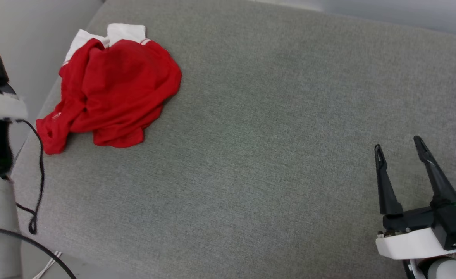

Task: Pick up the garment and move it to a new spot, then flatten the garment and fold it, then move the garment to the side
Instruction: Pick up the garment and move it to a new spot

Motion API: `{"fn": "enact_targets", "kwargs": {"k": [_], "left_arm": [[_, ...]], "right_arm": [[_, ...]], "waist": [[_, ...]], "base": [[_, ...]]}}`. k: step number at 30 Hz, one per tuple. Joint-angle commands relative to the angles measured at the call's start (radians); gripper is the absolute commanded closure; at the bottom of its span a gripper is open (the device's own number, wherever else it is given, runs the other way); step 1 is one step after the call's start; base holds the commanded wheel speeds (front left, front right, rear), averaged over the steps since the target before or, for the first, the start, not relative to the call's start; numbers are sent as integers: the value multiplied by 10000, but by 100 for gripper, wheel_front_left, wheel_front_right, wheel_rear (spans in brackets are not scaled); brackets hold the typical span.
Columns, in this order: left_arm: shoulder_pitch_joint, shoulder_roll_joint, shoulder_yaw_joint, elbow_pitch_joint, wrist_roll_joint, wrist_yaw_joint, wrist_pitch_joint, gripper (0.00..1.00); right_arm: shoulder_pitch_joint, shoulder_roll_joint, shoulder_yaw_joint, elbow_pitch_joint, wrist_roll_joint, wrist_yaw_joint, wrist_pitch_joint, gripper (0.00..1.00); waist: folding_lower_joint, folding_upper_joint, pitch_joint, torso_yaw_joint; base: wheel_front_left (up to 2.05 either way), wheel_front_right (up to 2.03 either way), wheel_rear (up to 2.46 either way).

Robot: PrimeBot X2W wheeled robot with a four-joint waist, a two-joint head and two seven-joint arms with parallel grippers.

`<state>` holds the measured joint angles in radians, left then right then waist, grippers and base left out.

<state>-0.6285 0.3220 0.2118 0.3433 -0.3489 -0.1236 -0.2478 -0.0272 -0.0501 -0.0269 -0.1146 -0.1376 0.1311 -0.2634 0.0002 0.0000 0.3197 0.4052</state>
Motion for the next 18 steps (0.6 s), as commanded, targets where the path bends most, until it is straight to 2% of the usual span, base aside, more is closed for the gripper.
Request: {"fn": "enact_targets", "kwargs": {"k": [1,3,9,15,18], "left_arm": [[-731,369,-104,306,-256,-47,164,0],[-1090,533,-184,497,-351,-46,252,0],[-2533,1853,-1222,1346,-1359,-55,1396,0],[-3348,3051,-2796,2048,-3013,-52,3688,0],[-3527,3402,-3622,2292,-4141,-53,5050,0]], "right_arm": [[-214,-1,-156,-208,-264,-7,-21,0],[-230,-1,-210,-299,-413,-7,-21,0],[-505,-3,-403,-814,-904,-7,-21,0],[-754,0,-569,-1303,-1094,-7,-21,0],[-828,-3,-508,-1495,-1230,-7,-21,0]], "waist": [[-2,0,925,-357],[-2,0,1084,-395],[-2,0,1818,-577],[-2,0,2333,-753],[-2,0,2585,-856]], "base": [[0,0,0],[0,0,0],[0,0,0],[0,0,0],[0,0,0]]}}
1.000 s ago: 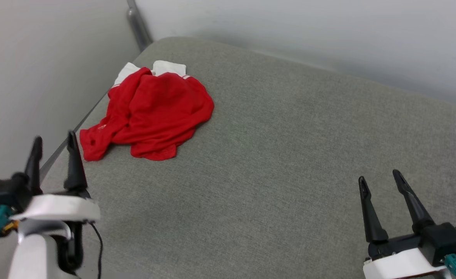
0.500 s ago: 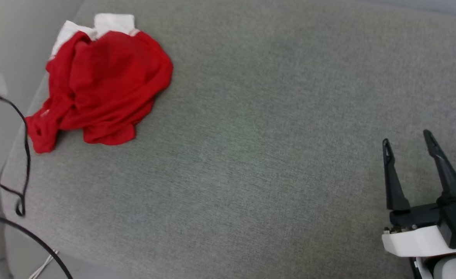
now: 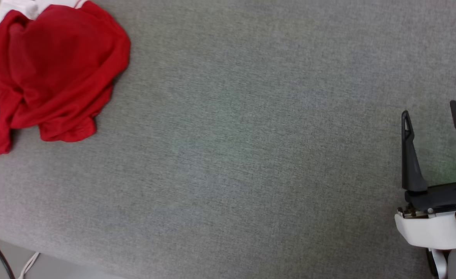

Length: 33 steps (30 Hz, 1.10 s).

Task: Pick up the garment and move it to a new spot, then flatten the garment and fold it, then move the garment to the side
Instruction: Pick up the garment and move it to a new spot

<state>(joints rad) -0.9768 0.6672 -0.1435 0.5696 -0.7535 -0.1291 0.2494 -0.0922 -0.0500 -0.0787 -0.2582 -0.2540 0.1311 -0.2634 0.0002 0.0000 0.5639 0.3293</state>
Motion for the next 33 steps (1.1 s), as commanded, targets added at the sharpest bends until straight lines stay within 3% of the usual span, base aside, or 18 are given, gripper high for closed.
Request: {"fn": "enact_targets", "kwargs": {"k": [1,11,23,24,25,33], "left_arm": [[-90,8,-280,109,-567,2,572,0],[65,952,-2199,626,-3102,1,4093,0],[288,539,-3882,1167,-3812,0,4455,3],[274,571,-4030,1146,-3794,-1,4392,62],[265,612,-4145,1151,-3832,0,4342,100],[-372,1547,-4295,915,-4081,15,3103,100]], "right_arm": [[-176,-5,12,-125,-107,-7,-21,0],[-419,-5,-73,-405,-439,-7,-21,0],[-379,-36,-164,-167,-580,-7,14,0],[-375,-36,-148,-134,-570,-7,14,0],[-381,-38,-114,-104,-556,-7,14,0],[-376,-18,167,163,-250,-7,-18,0]], "waist": [[-2,0,225,-135],[-2,0,1100,-474],[-2,0,1527,-548],[-2,0,1495,-539],[-2,0,1447,-531],[-2,0,482,-553]], "base": [[0,0,0],[0,0,0],[0,0,0],[0,0,0],[0,0,0],[0,0,0]]}}
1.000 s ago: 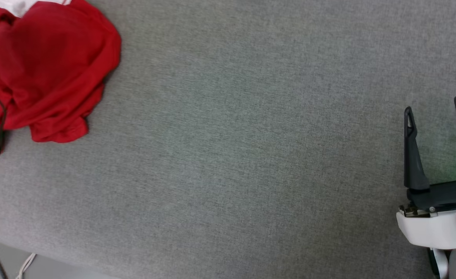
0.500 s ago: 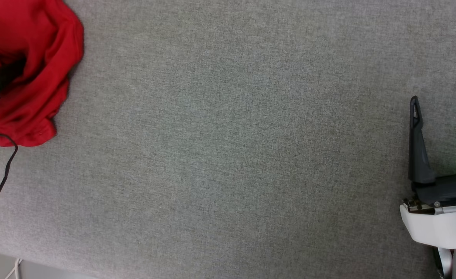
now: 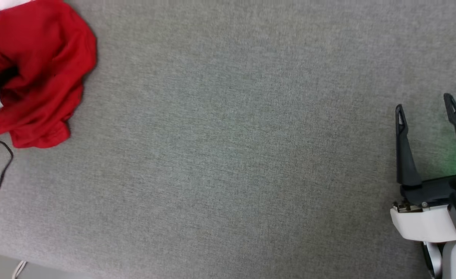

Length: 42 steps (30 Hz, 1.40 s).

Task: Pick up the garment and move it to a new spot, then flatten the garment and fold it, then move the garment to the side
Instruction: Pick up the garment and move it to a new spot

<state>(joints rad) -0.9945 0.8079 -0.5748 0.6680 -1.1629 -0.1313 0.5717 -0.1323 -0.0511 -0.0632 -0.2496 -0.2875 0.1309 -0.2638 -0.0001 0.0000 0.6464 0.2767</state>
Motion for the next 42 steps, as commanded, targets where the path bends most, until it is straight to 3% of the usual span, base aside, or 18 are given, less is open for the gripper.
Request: {"fn": "enact_targets", "kwargs": {"k": [1,9,16,31,42], "left_arm": [[-268,211,-49,-163,-21,33,-216,100],[-1152,1066,-891,-1455,635,33,-698,100],[-2282,1264,-1792,-2824,1085,33,-519,100],[-4118,519,-3382,-5659,1466,33,-52,100],[-3566,-549,-4339,-6890,1341,33,-420,100]], "right_arm": [[63,-5,2,151,140,-5,-15,0],[232,8,254,708,658,-5,-17,0],[371,10,318,1110,1143,-5,-17,0],[534,16,275,1584,1959,-5,-17,0],[677,17,58,1770,2208,-5,-17,0]], "waist": [[1,0,-525,-20],[1,0,-1739,-131],[1,0,-2610,-448],[1,0,-3749,-2106],[1,0,-3935,-3240]], "base": [[0,0,0],[0,0,0],[0,0,0],[0,0,0],[0,0,0]]}}
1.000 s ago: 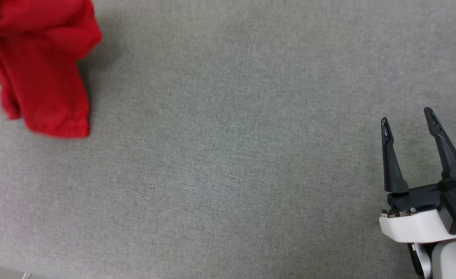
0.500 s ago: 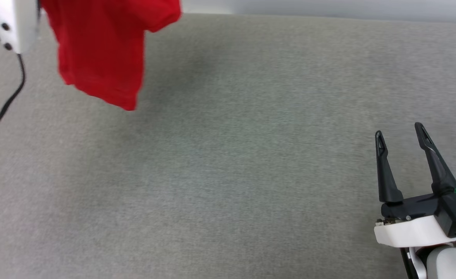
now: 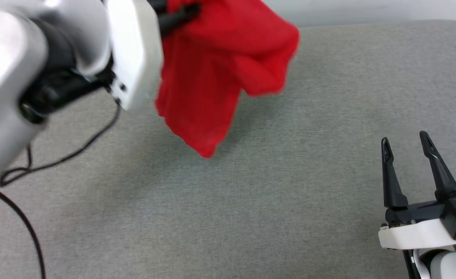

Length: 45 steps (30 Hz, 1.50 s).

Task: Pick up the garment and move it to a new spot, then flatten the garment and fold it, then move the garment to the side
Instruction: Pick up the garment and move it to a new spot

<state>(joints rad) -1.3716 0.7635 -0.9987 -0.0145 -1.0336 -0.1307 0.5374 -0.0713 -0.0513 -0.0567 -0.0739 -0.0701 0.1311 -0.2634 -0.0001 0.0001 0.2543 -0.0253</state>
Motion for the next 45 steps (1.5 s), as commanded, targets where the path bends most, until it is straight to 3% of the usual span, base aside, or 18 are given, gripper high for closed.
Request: {"fn": "enact_targets", "kwargs": {"k": [1,9,20,28,29,30,36,45], "left_arm": [[319,-218,-228,-130,89,27,-113,100],[1632,-1245,-1176,211,235,46,-722,100],[4197,-3117,-2619,2373,899,23,-1888,100],[4925,-3736,-2820,2787,1368,9,-2113,100],[4863,-3750,-2814,2863,1481,10,-2314,84],[4752,-3762,-2804,2957,1670,9,-2604,0],[4766,-3908,-2210,3098,2249,535,-4521,0],[5446,-3537,-1184,2626,3186,2505,-7274,0]], "right_arm": [[41,18,-32,13,44,-7,-21,0],[-169,17,-80,65,119,-7,-21,0],[-399,17,-131,201,188,-7,-21,0],[-357,17,-140,382,100,-7,-20,0],[-300,17,-138,413,78,-7,-20,0],[-232,17,-136,442,68,-7,-20,0],[164,18,-138,587,-16,-7,-20,0],[601,16,-136,647,-167,-7,-20,0]], "waist": [[1,-1,21,-290],[1,-1,446,-632],[1,-1,1099,-741],[1,-1,924,-576],[1,-1,836,-547],[1,-1,740,-516],[1,-1,28,-253],[1,-1,-783,336]], "base": [[0,0,0],[0,0,0],[0,0,0],[0,0,0],[0,0,0],[0,0,0],[0,0,0],[0,0,0]]}}
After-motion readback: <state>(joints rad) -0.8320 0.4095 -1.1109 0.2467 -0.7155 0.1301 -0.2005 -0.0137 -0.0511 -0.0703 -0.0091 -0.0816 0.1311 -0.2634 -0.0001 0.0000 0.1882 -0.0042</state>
